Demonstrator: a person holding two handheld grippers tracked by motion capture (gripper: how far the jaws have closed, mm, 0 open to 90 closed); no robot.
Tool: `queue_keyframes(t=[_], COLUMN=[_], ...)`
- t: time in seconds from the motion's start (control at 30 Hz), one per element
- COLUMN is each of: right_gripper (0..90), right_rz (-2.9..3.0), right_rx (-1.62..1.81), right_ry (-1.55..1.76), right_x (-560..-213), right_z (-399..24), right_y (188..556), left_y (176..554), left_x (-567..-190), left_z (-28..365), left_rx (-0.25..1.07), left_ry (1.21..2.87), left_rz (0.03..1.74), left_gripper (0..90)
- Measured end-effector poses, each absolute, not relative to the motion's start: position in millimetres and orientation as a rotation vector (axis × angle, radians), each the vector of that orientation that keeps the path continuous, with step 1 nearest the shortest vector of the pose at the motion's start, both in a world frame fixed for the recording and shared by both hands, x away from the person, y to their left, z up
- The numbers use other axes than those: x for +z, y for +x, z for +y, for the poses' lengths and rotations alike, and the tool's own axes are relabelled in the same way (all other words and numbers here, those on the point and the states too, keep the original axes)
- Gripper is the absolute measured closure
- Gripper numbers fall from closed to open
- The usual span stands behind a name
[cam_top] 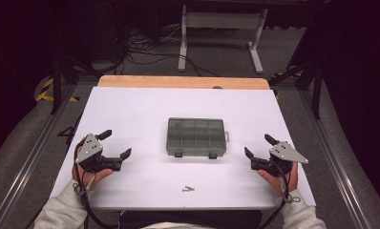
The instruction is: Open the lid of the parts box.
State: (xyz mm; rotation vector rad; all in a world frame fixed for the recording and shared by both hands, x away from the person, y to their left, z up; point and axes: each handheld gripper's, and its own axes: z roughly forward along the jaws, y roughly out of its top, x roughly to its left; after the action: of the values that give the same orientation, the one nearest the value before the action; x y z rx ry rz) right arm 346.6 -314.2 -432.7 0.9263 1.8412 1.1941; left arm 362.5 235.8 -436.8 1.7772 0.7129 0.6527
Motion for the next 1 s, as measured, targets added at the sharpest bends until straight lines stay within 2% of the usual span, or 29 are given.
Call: queue_keyframes(t=[0.5,0.7,0.9,0.93,1.0], right_gripper=[14.7,18.1,17.9,22.2,23.6], right_rz=[1.909,2.021,2.176,2.207,2.213], right_rx=[1.176,1.180,1.163,1.143,1.140], right_ry=[0.934,0.938,0.915,0.894,0.891], right_x=[-435,-439,-443,-443,-443], right_z=[-309,-305,-295,-289,-287], right_y=[358,366,372,372,372], left_y=[359,365,370,372,375], left_x=[-439,-442,-444,-444,-445], left_z=[231,219,202,198,190], left_rx=[0.644,0.570,0.516,0.508,0.492], left_ry=[1.848,1.890,1.955,1.969,1.988], left_rz=[0.685,0.694,0.654,0.648,0.648], left_gripper=[8.0,12.3,14.7,15.5,16.0])
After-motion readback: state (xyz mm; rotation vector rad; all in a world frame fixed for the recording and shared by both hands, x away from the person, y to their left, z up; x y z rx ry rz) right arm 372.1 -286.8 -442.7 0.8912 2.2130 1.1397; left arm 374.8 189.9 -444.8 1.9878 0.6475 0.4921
